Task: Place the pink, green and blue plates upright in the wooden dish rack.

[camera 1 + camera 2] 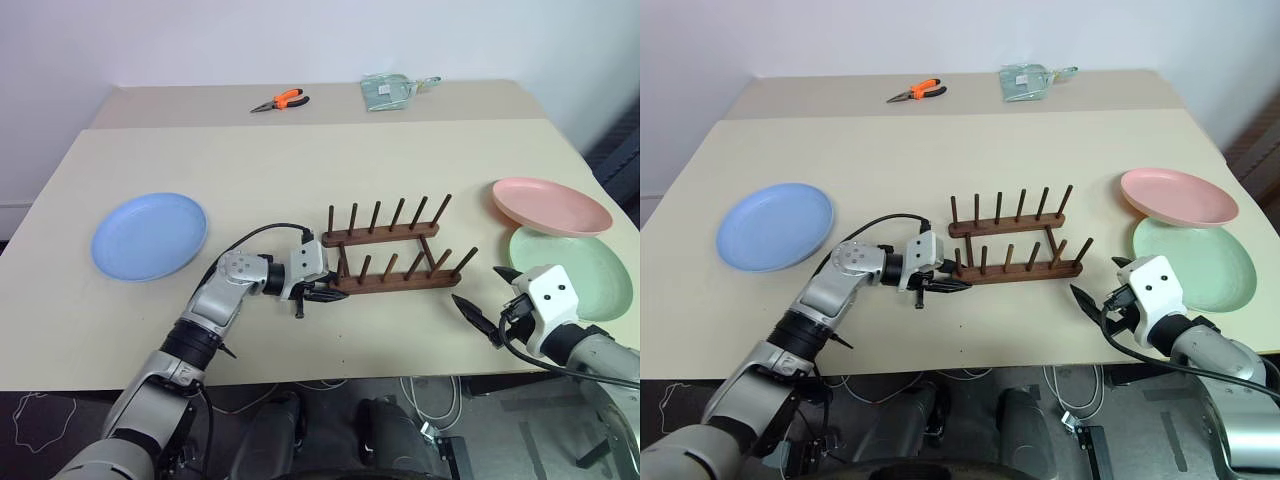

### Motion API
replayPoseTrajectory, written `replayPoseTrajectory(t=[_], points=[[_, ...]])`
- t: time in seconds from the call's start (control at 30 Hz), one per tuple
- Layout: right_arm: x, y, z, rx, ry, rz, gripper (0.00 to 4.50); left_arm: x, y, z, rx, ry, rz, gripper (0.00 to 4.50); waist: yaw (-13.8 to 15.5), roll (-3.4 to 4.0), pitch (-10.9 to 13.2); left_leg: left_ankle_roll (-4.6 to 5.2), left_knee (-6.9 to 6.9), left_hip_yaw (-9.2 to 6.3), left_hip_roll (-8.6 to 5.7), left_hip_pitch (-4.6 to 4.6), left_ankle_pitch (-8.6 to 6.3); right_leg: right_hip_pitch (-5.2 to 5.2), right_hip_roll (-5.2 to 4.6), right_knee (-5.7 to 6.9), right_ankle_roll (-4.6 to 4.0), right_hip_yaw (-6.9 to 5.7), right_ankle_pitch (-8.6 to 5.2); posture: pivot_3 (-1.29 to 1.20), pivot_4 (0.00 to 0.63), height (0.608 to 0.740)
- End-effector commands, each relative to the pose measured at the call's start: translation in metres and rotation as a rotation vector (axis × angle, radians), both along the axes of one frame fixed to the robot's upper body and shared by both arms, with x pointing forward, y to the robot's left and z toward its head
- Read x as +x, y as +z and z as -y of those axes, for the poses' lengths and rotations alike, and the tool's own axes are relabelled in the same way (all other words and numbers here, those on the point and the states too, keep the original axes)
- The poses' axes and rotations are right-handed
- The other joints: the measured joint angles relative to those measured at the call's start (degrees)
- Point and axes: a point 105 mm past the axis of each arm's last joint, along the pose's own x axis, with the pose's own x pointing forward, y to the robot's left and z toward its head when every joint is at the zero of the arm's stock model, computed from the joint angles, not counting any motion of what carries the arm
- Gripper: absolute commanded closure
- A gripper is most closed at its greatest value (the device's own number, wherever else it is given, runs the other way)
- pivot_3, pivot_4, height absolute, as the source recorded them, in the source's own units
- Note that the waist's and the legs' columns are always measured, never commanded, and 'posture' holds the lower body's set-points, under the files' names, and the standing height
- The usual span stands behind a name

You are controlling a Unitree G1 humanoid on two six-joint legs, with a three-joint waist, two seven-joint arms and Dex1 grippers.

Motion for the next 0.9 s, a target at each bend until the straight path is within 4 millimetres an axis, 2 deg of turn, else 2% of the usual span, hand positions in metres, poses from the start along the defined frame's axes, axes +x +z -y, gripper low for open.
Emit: replayPoseTrajectory(t=[0.03, 0.07, 0.17, 0.27, 0.3, 0.37, 0.47, 0.5, 0.6, 0.7, 0.77, 0.9], points=[[-0.001, 0.009, 0.008, -0.046, -0.007, 0.037, 0.00, 0.001, 0.010, -0.003, -0.002, 0.020, 0.043, 1.27, 0.0, 0.00, 0.0, 0.00, 0.00, 0.00, -0.01, 0.00, 0.00, 0.00, 0.00, 0.00, 0.00, 0.00, 0.00, 0.00, 0.150, 0.719], [-0.002, 0.008, 0.010, -0.050, -0.008, 0.029, 0.00, 0.001, 0.009, -0.005, 0.007, 0.032, 0.038, 0.93, 0.0, 0.00, 0.0, 0.00, 0.00, 0.00, -0.01, 0.00, 0.00, 0.00, 0.00, -0.01, 0.00, 0.00, 0.00, 0.00, 0.150, 0.719], [-0.009, 0.005, 0.013, -0.055, 0.010, -0.007, 0.00, -0.005, 0.007, -0.022, 0.029, 0.076, -0.001, 0.93, -0.1, 0.00, 0.0, 0.00, -0.01, 0.00, 0.00, 0.00, 0.00, 0.00, 0.00, 0.00, 0.00, 0.00, 0.00, 0.00, 0.150, 0.719], [-0.016, 0.000, 0.001, -0.032, 0.073, -0.048, 0.78, -0.024, 0.004, -0.044, 0.046, 0.092, -0.069, 0.86, -0.6, 0.01, 0.0, 0.00, -0.05, 0.00, 0.05, 0.02, 0.00, -0.01, 0.03, 0.00, 0.00, 0.01, -0.01, 0.00, 0.150, 0.719], [-0.017, -0.001, -0.003, -0.021, 0.092, -0.057, 1.31, -0.031, 0.003, -0.048, 0.048, 0.088, -0.095, 1.37, -0.8, 0.04, 0.0, -0.01, -0.07, 0.00, 0.08, 0.04, 0.00, -0.01, 0.03, 0.01, -0.02, 0.01, -0.01, 0.00, 0.150, 0.719], [-0.015, -0.007, -0.013, -0.009, 0.119, -0.073, 2.26, -0.047, 0.000, -0.050, 0.041, 0.057, -0.150, 2.07, -1.4, 0.07, 0.0, -0.01, -0.09, -0.01, 0.08, 0.05, -0.01, 0.00, 0.00, 0.01, -0.03, 0.01, -0.02, 0.00, 0.150, 0.719], [-0.007, -0.023, -0.021, -0.021, 0.128, -0.102, 3.81, -0.057, -0.005, -0.032, 0.019, 0.058, -0.160, 3.56, -1.5, 0.07, -0.1, -0.01, -0.08, -0.02, 0.08, 0.08, -0.01, 0.05, -0.03, -0.06, -0.03, 0.01, -0.03, 0.00, 0.150, 0.719], [-0.003, -0.027, -0.023, -0.027, 0.118, -0.101, 4.41, -0.057, -0.006, -0.024, 0.009, 0.068, -0.150, 3.61, -1.3, 0.07, -0.1, -0.01, -0.09, -0.02, 0.08, 0.08, -0.01, 0.08, -0.03, -0.13, -0.02, 0.01, -0.03, 0.00, 0.150, 0.719], [0.010, -0.037, -0.027, -0.055, 0.090, -0.091, 4.46, -0.052, -0.008, -0.004, -0.041, 0.138, -0.146, 3.61, -0.8, 0.06, -0.1, -0.01, -0.07, -0.04, 0.06, 0.07, -0.01, 0.19, -0.04, -0.35, -0.01, -0.05, -0.03, 0.00, 0.150, 0.719], [0.031, -0.041, -0.030, -0.102, 0.028, -0.049, 4.46, -0.033, -0.017, 0.006, -0.024, 0.281, -0.076, 3.61, -0.5, 0.03, -0.1, 0.01, -0.08, -0.03, 0.05, 0.07, -0.02, 0.21, 0.00, -0.40, 0.00, -0.04, -0.01, 0.00, 0.150, 0.719], [0.041, -0.041, -0.032, -0.097, -0.004, -0.031, 4.46, -0.020, -0.018, 0.008, -0.038, 0.375, -0.056, 3.61, -0.3, 0.01, -0.1, 0.00, -0.06, -0.03, 0.05, 0.19, -0.02, 0.33, 0.02, -0.37, 0.00, -0.03, 0.00, 0.00, 0.150, 0.719], [0.071, -0.034, -0.040, -0.098, -0.040, 0.033, 4.46, 0.018, -0.017, 0.000, -0.057, 0.602, -0.015, 3.61, -0.2, -0.04, -0.1, -0.01, -0.08, -0.04, 0.05, 0.55, -0.02, 0.70, 0.05, -0.41, 0.02, -0.05, -0.01, 0.00, 0.150, 0.719]])
